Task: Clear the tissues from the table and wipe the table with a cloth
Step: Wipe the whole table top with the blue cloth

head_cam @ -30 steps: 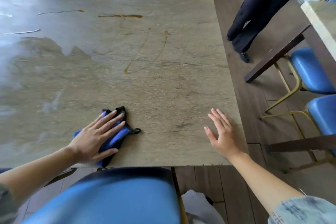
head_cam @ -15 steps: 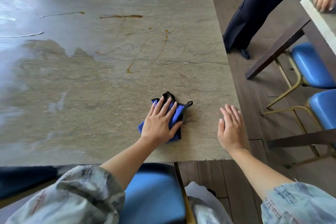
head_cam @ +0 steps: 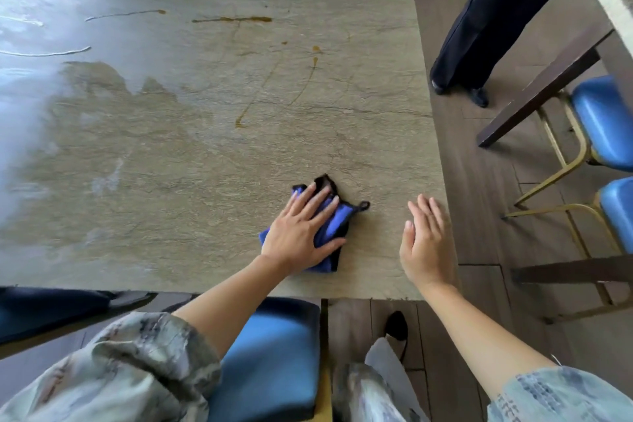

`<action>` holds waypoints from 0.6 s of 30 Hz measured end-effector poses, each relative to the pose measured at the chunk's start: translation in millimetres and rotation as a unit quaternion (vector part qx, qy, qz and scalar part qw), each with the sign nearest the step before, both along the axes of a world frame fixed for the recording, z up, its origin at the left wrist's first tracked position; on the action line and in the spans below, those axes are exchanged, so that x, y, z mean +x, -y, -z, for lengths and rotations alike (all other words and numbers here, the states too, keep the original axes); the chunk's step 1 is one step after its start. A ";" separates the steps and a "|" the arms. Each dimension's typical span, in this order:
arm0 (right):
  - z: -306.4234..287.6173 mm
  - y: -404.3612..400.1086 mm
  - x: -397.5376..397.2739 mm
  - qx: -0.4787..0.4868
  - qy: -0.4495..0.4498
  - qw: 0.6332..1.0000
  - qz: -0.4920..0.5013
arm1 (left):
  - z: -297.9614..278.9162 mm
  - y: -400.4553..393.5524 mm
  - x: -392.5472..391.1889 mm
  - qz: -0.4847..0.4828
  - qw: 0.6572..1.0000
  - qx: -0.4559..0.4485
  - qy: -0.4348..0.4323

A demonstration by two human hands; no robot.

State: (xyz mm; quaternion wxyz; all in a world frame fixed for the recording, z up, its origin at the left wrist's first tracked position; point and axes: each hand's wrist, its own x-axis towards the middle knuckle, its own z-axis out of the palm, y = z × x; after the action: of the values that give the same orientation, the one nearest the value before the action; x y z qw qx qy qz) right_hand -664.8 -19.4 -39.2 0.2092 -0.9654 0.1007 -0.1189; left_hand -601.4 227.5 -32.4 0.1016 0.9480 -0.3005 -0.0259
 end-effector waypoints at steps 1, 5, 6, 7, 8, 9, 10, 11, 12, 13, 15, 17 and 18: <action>0.8 0.8 0.8 -0.001 -0.004 1.000 0.002 | -1.5 7.1 0.3 -0.038 0.999 0.015 -0.001; 4.1 3.5 0.8 0.018 -0.022 1.000 -0.004 | -6.3 37.0 2.5 -0.160 0.986 0.039 -0.020; 4.3 3.9 0.7 0.026 -0.022 0.999 -0.004 | -6.3 45.1 -1.8 -0.192 0.981 0.037 -0.022; 3.7 3.8 0.9 0.033 -0.022 0.999 -0.003 | -6.7 51.5 -8.5 -0.205 0.978 0.033 -0.024; 2.6 4.1 1.0 0.041 -0.023 0.999 -0.001 | -6.4 55.4 -17.4 -0.181 0.983 0.027 -0.020; 1.3 4.9 1.4 0.048 -0.023 0.999 -0.001 | -5.2 56.6 -27.4 -0.117 0.993 0.022 -0.009; 0.1 6.7 2.4 0.053 -0.021 0.998 -0.006 | -4.0 53.9 -35.3 -0.029 0.999 0.021 0.000; -0.8 8.6 4.1 0.054 -0.022 0.998 -0.017 | -4.3 46.5 -38.4 0.053 0.998 0.020 0.003; -1.2 10.4 5.1 0.053 -0.028 0.998 -0.029 | -4.7 36.2 -37.1 0.111 0.994 0.018 0.006; -1.4 13.8 6.5 0.052 -0.037 0.997 -0.045 | -5.6 26.0 -34.5 0.137 0.990 0.012 0.011; -3.1 18.2 12.5 0.069 -0.050 0.994 -0.068 | -3.8 1.7 -24.6 0.120 0.992 0.002 0.026; -5.8 26.0 25.7 0.091 -0.067 0.988 -0.102 | -0.3 -18.4 -20.4 0.016 0.999 -0.002 0.036; -7.7 30.9 35.3 0.093 -0.076 0.986 -0.118 | 0.2 -24.9 -20.1 -0.051 0.998 -0.002 0.037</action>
State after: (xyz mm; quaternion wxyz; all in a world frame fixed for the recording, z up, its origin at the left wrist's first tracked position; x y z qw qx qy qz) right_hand -629.4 -50.4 -31.5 0.3028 -0.9529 0.0122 -0.0096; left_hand -621.5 252.4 -32.6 0.0938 0.9620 -0.2559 0.0154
